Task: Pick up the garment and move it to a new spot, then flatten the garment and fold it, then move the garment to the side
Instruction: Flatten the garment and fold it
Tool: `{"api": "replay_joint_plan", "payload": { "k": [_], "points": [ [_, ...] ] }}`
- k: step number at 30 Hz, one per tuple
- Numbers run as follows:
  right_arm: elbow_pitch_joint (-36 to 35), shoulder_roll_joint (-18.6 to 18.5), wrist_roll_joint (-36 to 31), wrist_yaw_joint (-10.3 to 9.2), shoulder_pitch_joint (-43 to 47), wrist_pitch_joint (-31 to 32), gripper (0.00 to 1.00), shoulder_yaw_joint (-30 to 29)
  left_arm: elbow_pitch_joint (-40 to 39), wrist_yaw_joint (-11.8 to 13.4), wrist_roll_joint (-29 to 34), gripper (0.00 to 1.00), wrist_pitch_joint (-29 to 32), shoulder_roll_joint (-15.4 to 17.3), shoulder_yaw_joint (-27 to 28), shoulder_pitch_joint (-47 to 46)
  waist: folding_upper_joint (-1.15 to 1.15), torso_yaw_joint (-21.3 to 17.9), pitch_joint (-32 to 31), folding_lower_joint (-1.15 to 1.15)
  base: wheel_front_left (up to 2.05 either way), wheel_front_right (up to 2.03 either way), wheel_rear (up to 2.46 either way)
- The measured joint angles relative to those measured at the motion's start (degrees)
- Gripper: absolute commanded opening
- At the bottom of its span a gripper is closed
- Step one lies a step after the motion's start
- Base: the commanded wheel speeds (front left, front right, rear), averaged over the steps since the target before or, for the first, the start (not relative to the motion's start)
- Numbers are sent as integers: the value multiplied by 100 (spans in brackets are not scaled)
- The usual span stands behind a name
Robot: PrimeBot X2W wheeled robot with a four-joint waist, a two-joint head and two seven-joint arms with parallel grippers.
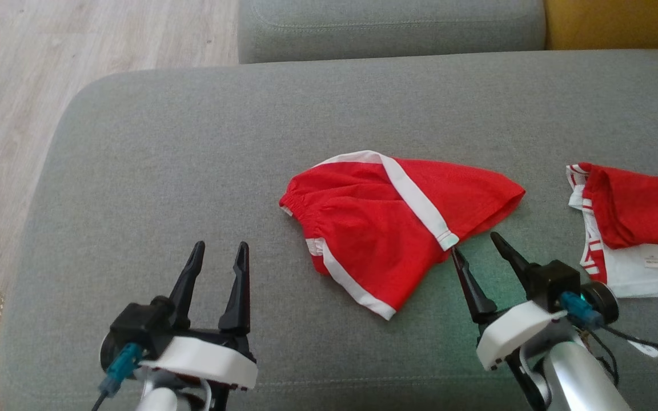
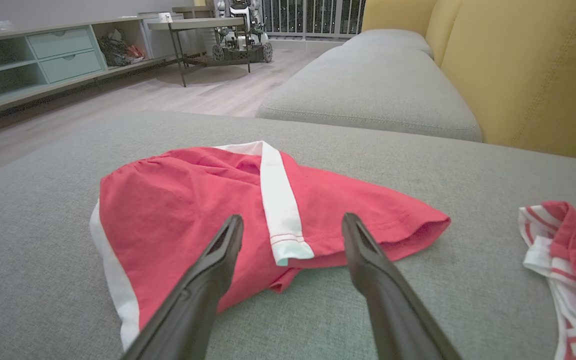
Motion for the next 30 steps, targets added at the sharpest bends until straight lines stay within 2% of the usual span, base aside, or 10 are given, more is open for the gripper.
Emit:
{"api": "replay_joint_plan", "payload": {
  "k": [6,10,22,23,24,25,30],
  "points": [
    [-514,9,-143,0,181,94,100,-56,3,-2,52,100,0,0,0,-7,0,-8,75,0,0,0,0],
    [-578,11,-352,0,180,301,100,-149,3,-11,52,100,0,0,-15,-108,0,30,170,0,0,0,0],
    [177,19,-538,0,-299,447,100,-382,107,-81,51,100,0,-2,-65,-287,0,319,539,0,0,0,0],
    [259,20,-536,0,-321,446,62,-423,107,-85,51,100,0,-2,-62,-302,0,340,552,0,0,0,0],
    [348,19,-535,0,-333,446,18,-461,108,-85,51,100,0,-2,-62,-313,0,359,562,0,0,0,0],
    [436,19,-535,0,-351,446,0,-483,110,-85,51,100,0,-2,-62,-318,0,374,567,0,0,0,0],
    [701,22,-494,0,-396,361,0,-624,136,-86,51,100,0,-2,-63,-320,0,403,519,0,0,0,0]
  ]
}}
